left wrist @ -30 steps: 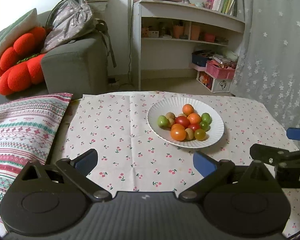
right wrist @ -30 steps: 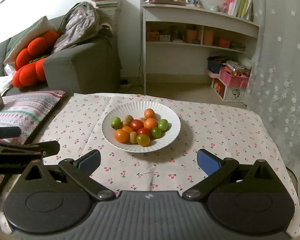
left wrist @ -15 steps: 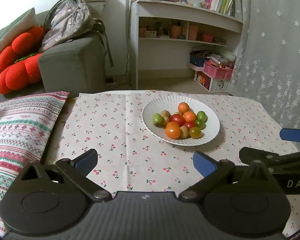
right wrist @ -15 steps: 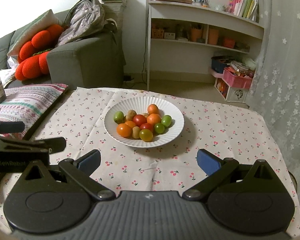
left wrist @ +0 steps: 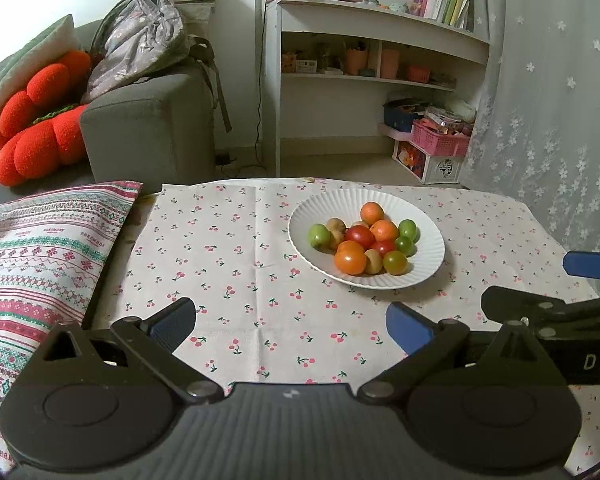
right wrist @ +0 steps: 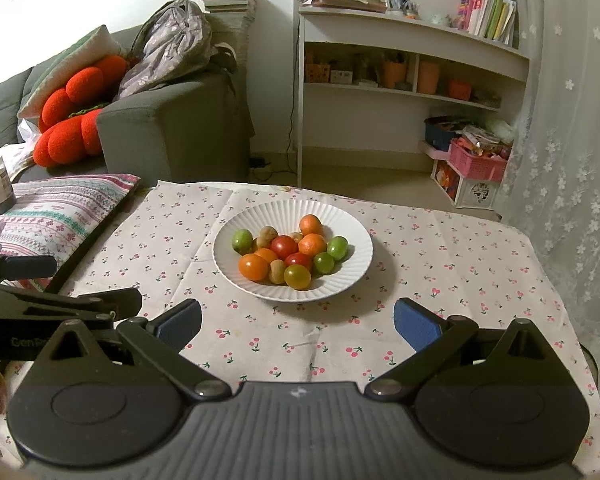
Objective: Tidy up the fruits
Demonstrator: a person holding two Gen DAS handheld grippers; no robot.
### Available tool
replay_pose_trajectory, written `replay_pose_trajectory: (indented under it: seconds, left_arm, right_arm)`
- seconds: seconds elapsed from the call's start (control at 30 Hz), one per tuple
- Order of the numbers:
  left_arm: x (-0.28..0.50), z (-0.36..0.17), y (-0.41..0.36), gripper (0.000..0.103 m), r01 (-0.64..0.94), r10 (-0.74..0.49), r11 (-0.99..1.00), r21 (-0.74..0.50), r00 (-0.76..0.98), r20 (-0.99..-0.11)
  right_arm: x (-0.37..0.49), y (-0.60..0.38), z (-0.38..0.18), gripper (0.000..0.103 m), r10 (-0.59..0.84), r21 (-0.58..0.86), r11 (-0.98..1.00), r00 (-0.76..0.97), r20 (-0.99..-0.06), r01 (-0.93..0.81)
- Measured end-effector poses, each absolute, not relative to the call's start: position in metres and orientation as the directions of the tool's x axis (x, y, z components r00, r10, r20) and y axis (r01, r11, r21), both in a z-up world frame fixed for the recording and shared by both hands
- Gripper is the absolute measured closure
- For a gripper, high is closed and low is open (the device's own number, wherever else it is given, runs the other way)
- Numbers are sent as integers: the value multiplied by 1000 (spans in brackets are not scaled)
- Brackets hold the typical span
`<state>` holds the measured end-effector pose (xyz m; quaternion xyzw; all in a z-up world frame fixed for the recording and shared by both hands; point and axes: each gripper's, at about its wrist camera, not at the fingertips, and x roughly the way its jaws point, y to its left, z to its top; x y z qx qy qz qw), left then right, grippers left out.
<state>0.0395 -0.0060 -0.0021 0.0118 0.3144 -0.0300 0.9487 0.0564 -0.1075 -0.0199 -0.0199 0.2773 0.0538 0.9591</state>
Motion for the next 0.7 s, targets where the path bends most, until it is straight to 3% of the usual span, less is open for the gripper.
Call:
replay_pose_trajectory:
  seconds: [0.7]
  left_arm:
    - [38, -2, -5, 12, 61, -45, 998, 6, 806, -590]
  right_arm:
    - [54, -105, -23, 0, 108, 4, 992, 828, -550, -127]
